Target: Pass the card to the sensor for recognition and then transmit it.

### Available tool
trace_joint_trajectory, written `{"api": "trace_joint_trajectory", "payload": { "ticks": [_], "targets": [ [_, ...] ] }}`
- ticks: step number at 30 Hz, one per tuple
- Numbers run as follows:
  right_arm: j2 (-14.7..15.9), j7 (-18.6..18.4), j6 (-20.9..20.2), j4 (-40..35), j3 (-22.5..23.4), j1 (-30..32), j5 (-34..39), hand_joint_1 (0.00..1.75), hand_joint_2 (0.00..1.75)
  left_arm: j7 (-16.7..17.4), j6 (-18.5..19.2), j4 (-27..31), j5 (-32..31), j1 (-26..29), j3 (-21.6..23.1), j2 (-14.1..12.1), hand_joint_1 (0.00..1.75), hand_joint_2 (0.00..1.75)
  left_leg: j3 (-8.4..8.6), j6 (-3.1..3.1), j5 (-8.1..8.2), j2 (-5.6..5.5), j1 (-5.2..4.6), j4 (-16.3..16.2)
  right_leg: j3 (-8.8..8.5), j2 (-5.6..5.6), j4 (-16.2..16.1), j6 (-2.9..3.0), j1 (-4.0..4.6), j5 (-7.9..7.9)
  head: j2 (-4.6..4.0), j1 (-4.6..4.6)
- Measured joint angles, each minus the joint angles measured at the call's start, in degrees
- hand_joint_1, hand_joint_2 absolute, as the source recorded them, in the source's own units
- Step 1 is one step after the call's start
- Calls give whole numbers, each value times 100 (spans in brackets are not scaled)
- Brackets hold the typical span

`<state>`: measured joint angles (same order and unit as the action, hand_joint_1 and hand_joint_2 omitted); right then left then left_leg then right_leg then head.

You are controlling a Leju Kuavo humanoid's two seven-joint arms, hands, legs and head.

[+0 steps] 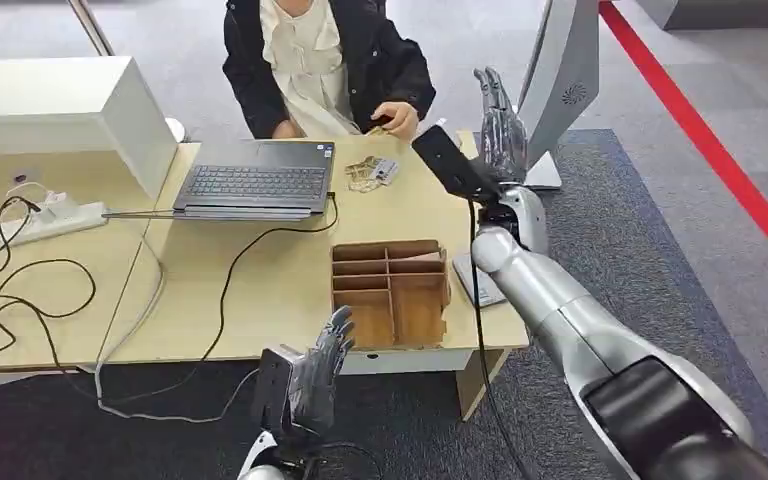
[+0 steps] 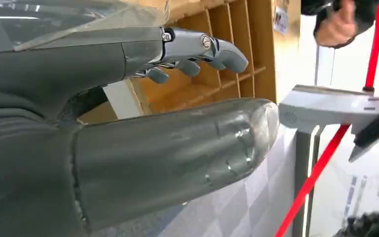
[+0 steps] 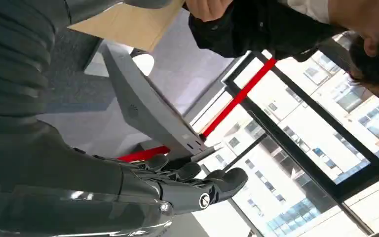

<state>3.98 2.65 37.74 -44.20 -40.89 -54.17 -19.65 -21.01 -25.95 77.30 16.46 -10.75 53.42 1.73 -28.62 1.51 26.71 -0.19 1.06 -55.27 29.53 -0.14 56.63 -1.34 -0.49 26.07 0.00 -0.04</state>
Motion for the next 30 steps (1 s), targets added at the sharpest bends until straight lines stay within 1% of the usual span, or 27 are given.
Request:
{"api": "trace_joint_trajectory", "payload": {
  "ticks": [3, 6, 8, 10, 13, 17, 19, 21, 23, 26, 30],
  "targets": [
    [203, -232, 61, -855, 18, 556, -159, 0, 175, 3, -198, 81, 2, 37, -15, -37, 0, 0, -1, 0, 0, -1, 0, 0, 0, 0, -1, 0, 0, 0, 0, 0],
    [374, -346, 107, -1591, 109, 1054, -107, 0, 175, 7, -301, 153, 0, 75, -44, -64, 0, 0, -1, 0, 0, -2, 0, 0, 1, 0, -1, 0, -1, 0, 0, 2],
    [505, -357, 125, -2173, 231, 1415, 117, 0, 175, 13, -377, 214, 0, 107, -46, -96, 0, 0, -2, 0, 0, -2, 0, 0, 0, -1, -1, -1, 0, 1, 0, 2],
    [591, -337, 125, -2599, 328, 1728, 254, 0, 175, 26, -421, 265, 0, 135, -46, -125, 0, 0, -2, 0, 0, 1, 0, 0, 1, 0, -1, -1, 0, 1, 0, 0],
    [682, -227, 125, -3211, 481, 2124, 470, 0, 175, 37, -498, 322, -2, 164, -46, -160, 0, 0, -1, 0, 0, -1, 0, 0, 0, 0, -1, -1, 0, 1, 0, 2],
    [717, 20, 92, -3908, 590, 2653, 1000, 0, 175, 26, -662, 444, -15, 219, -48, -230, 0, 0, -2, 0, 0, 0, 0, 1, 0, 0, -1, 0, 0, 0, 0, 2],
    [713, 161, 9, -4256, 636, 2900, 1585, 0, 175, 22, -766, 509, -30, 250, -57, -258, 0, 0, -3, 0, 0, -1, 0, 2, -1, 0, -1, 0, 0, 1, 0, 2],
    [698, 264, -37, -4533, 651, 3130, 1979, 0, 175, 24, -873, 582, -80, 282, -74, -293, 0, 0, -4, 0, 0, -1, 0, 2, -1, 0, -1, 0, 0, 1, 0, 2],
    [676, 315, 38, -4784, 634, 3367, 1875, 0, 175, 29, -1000, 665, -148, 330, -101, -324, 0, 0, -3, 0, 0, 0, 0, 3, -1, 0, -1, 0, 0, 1, 0, 2],
    [566, 367, 125, -5076, 595, 3762, 1464, 0, 175, 46, -1116, 805, -164, 401, -146, -380, 0, 0, -4, 0, 0, -1, 0, 4, -1, 0, -1, 1, 1, 2, 0, 0],
    [496, 437, 114, -5199, 514, 4155, 1635, 0, 175, 66, -1190, 982, -192, 463, -177, -453, 0, 0, -6, 0, 0, -1, 0, 5, 0, 0, -1, 2, 0, 3, 0, 2]
  ]
}}
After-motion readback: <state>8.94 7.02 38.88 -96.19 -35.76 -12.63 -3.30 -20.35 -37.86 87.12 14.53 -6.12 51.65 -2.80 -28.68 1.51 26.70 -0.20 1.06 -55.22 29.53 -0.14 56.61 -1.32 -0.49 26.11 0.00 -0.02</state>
